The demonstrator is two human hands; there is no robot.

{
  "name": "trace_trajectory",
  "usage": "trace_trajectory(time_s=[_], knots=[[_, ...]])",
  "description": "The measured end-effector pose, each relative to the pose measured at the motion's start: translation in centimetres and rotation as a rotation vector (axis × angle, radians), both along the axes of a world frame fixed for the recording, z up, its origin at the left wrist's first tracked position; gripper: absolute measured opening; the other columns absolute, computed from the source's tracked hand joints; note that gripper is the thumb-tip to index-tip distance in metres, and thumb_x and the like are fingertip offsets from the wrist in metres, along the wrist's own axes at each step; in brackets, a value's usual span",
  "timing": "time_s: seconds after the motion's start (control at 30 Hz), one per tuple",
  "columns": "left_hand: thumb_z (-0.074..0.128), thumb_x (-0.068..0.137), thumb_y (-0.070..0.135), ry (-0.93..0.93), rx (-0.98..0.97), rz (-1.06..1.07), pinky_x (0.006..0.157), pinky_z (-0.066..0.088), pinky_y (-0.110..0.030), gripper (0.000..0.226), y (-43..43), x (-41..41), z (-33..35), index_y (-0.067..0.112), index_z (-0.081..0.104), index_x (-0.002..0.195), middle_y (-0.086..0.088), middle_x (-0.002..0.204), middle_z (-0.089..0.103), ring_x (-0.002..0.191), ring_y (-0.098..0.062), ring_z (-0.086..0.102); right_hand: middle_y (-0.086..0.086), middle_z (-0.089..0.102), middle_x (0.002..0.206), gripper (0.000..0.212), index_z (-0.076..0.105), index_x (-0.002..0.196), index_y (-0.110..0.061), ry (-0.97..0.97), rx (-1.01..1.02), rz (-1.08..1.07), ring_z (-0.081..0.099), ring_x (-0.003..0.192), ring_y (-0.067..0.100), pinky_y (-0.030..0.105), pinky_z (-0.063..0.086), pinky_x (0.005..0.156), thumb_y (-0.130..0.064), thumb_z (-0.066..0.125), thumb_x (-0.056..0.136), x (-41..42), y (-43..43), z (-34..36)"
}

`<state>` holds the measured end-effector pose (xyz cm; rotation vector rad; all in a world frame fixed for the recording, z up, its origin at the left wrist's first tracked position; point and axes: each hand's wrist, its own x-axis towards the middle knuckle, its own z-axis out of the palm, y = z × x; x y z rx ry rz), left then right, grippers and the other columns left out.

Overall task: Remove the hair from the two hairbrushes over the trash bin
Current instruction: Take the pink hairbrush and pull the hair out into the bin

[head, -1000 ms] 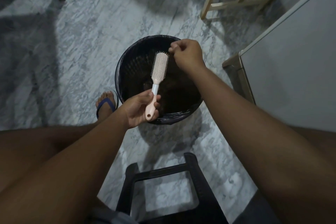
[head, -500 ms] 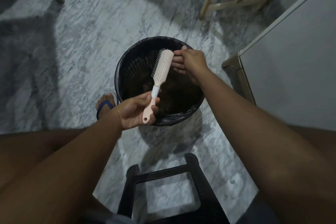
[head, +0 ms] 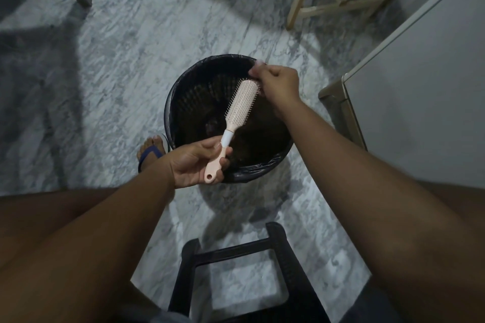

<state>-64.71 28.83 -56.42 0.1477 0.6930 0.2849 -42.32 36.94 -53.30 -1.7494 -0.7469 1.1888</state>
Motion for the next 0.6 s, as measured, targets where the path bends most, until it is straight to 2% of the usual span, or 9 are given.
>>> trace_trajectory(time_s=[0.07, 0.1, 0.23, 0.33, 0.4, 0.47, 0.53, 0.6], knots=[[0.059, 0.087, 0.006, 0.004, 0.008, 0.013, 0.063, 0.053, -0.035, 0.051, -0.1, 0.0, -0.1, 0.016, 0.052, 0.137, -0.006, 0.098, 0.061, 0.076, -0.015, 0.060, 0.006, 0.076, 0.091, 0.023, 0.071, 0.088, -0.009, 0.166, -0.003, -0.158, 0.073, 0.070, 0.008, 0.021, 0.059, 0.064, -0.026, 0.060, 0.099, 0.6, 0.5, 0.2], [0.059, 0.088, 0.006, 0.011, 0.011, 0.030, 0.063, 0.052, -0.035, 0.051, -0.1, 0.0, -0.1, 0.015, 0.051, 0.138, -0.006, 0.098, 0.061, 0.076, -0.015, 0.060, 0.007, 0.076, 0.092, 0.023, 0.070, 0.087, -0.010, 0.172, -0.003, -0.184, 0.074, 0.071, 0.010, 0.022, 0.059, 0.064, -0.025, 0.059, 0.100, 0.8, 0.5, 0.2], [0.055, 0.091, 0.006, 0.030, 0.015, 0.064, 0.063, 0.052, -0.035, 0.053, 0.1, -0.1, -0.1, 0.016, 0.047, 0.142, -0.005, 0.098, 0.062, 0.076, -0.015, 0.060, 0.006, 0.074, 0.092, 0.023, 0.068, 0.089, -0.011, 0.169, -0.023, -0.104, 0.070, 0.073, 0.009, 0.024, 0.061, 0.067, -0.026, 0.057, 0.101, 0.8, -0.4, -0.1], [0.057, 0.089, 0.006, 0.034, 0.023, 0.035, 0.064, 0.052, -0.035, 0.053, 0.2, -0.1, 0.0, 0.016, 0.048, 0.141, -0.005, 0.098, 0.062, 0.076, -0.015, 0.060, 0.003, 0.074, 0.100, 0.025, 0.071, 0.101, -0.011, 0.198, -0.041, 0.055, 0.070, 0.089, 0.011, 0.028, 0.062, 0.073, -0.035, 0.067, 0.094, 0.5, -0.8, -0.5], [0.054, 0.092, 0.006, 0.042, 0.030, 0.039, 0.064, 0.052, -0.035, 0.050, 0.2, 0.0, 0.2, 0.016, 0.048, 0.140, -0.005, 0.097, 0.062, 0.076, -0.014, 0.060, -0.002, 0.077, 0.100, 0.028, 0.076, 0.104, -0.017, 0.072, -0.026, 0.182, 0.072, 0.097, 0.012, 0.033, 0.062, 0.081, -0.038, 0.076, 0.086, 0.6, -0.8, -0.9], [0.051, 0.093, 0.006, 0.068, 0.029, 0.043, 0.063, 0.051, -0.034, 0.048, 0.2, 0.2, 0.3, 0.016, 0.049, 0.140, -0.005, 0.096, 0.062, 0.075, -0.014, 0.059, -0.009, 0.078, 0.089, 0.017, 0.080, 0.089, -0.024, -0.162, 0.007, 0.262, 0.073, 0.091, 0.008, 0.037, 0.061, 0.087, -0.040, 0.077, 0.082, 0.6, -0.6, -0.9], [0.051, 0.093, 0.005, 0.094, 0.029, 0.039, 0.063, 0.052, -0.034, 0.049, 0.1, 0.2, 0.3, 0.016, 0.048, 0.141, -0.006, 0.095, 0.062, 0.075, -0.014, 0.059, -0.010, 0.077, 0.080, 0.015, 0.081, 0.081, -0.025, -0.375, 0.023, 0.302, 0.072, 0.083, 0.005, 0.033, 0.059, 0.087, -0.039, 0.076, 0.082, 0.5, -0.2, -0.6], [0.052, 0.092, 0.006, 0.114, 0.035, 0.028, 0.062, 0.052, -0.034, 0.051, 0.1, 0.2, 0.2, 0.016, 0.048, 0.142, -0.006, 0.095, 0.062, 0.075, -0.014, 0.058, -0.006, 0.077, 0.080, 0.014, 0.081, 0.081, -0.019, -0.494, 0.030, 0.316, 0.070, 0.079, 0.005, 0.026, 0.057, 0.083, -0.032, 0.076, 0.085, 0.4, 0.2, -0.1]])
